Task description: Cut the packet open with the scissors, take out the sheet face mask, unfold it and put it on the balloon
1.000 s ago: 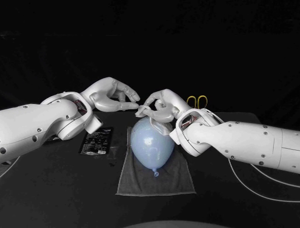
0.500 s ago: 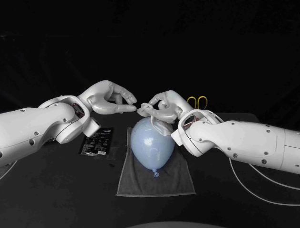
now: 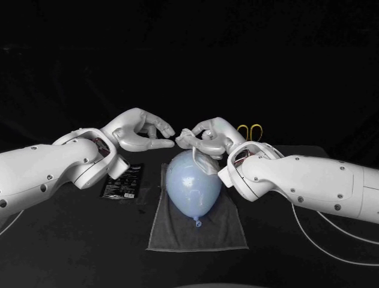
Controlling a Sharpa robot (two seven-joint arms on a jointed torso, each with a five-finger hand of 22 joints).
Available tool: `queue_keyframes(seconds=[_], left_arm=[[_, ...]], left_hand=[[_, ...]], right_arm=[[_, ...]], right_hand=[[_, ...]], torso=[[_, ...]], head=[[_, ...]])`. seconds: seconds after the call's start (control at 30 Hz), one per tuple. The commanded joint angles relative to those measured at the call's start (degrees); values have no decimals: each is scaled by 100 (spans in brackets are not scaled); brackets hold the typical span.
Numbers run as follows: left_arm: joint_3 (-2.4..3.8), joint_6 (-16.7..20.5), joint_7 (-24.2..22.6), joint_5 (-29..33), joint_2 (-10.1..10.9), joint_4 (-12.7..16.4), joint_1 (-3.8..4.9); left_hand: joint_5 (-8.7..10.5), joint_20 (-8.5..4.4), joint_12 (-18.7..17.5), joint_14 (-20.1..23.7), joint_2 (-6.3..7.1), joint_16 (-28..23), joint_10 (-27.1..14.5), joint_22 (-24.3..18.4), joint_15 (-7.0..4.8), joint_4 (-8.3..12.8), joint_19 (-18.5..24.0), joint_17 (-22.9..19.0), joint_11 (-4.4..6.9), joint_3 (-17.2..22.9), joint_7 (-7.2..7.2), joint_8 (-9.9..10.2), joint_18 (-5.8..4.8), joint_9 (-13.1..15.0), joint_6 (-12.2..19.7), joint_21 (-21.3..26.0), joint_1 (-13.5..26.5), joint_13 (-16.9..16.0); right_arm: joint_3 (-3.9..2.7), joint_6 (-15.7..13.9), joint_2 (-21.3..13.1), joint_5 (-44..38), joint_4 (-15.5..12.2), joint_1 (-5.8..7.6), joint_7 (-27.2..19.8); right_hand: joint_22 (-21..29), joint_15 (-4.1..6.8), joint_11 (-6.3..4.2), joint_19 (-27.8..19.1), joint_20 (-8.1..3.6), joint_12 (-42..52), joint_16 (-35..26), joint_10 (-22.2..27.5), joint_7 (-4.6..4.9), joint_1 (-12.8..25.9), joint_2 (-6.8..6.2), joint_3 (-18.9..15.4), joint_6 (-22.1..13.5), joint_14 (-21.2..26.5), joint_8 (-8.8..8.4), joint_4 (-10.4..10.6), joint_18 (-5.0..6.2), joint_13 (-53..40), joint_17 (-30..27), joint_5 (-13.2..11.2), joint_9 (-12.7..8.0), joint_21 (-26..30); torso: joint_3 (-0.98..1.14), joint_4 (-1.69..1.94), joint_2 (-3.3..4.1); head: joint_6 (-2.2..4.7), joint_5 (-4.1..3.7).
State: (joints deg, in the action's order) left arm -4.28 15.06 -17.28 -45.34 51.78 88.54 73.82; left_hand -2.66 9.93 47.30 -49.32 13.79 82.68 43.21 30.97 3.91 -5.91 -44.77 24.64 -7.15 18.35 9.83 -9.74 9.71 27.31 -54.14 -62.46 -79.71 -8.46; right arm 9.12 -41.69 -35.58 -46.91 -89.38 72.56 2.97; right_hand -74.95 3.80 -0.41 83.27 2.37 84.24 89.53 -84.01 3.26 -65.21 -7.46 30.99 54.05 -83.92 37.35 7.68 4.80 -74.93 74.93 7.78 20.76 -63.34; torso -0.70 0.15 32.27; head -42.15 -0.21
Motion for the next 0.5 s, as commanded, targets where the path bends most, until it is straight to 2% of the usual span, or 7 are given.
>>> queue_keyframes(seconds=[0.03, 0.23, 0.5], left_arm=[[3, 341, -30, -43, -62, 16, -10], [2, 688, -10, 169, -157, -7, -18], [5, 999, -31, 427, -274, -96, -21]], left_hand=[[-8, 1, 51, -51, -21, 10, 15, -12, 5, -41, -58, -8, 12, -97, 0, -38, 86, -6, -21, 23, -18, -23], [-8, -29, 162, -204, -89, 63, 99, -22, -30, -194, -139, 95, 48, -266, -26, -41, 89, -24, -24, 12, -40, -70], [-9, -60, 275, -404, -167, 115, 122, -25, -53, -216, -201, 319, 65, -315, -36, 60, 86, -86, 136, -5, -282, -125]], right_arm=[[-4, 31, -12, 57, -28, -2, -110], [-4, 41, -33, 62, -63, -3, -123], [-4, 23, -88, 52, -144, -7, -199]], right_hand=[[-888, 27, -15, -4, -29, -29, 29, -124, 32, 57, 9, -6, 7, -598, -38, 46, -18, -841, 1461, -11, -5, 21], [-888, 26, -14, -4, -28, -31, 28, -123, 31, 73, 18, -26, 9, -598, -42, 72, -18, -841, 1459, -62, -4, 21], [-886, 29, -21, -7, -27, -30, 29, -126, 22, 24, 42, -28, 8, -598, -46, 60, -16, -846, 1461, -144, -1, 27]], torso=[[-1, -5, 1], [1, -5, -1], [2, -6, 0]], head=[[17, 8], [38, 8], [56, 7]])
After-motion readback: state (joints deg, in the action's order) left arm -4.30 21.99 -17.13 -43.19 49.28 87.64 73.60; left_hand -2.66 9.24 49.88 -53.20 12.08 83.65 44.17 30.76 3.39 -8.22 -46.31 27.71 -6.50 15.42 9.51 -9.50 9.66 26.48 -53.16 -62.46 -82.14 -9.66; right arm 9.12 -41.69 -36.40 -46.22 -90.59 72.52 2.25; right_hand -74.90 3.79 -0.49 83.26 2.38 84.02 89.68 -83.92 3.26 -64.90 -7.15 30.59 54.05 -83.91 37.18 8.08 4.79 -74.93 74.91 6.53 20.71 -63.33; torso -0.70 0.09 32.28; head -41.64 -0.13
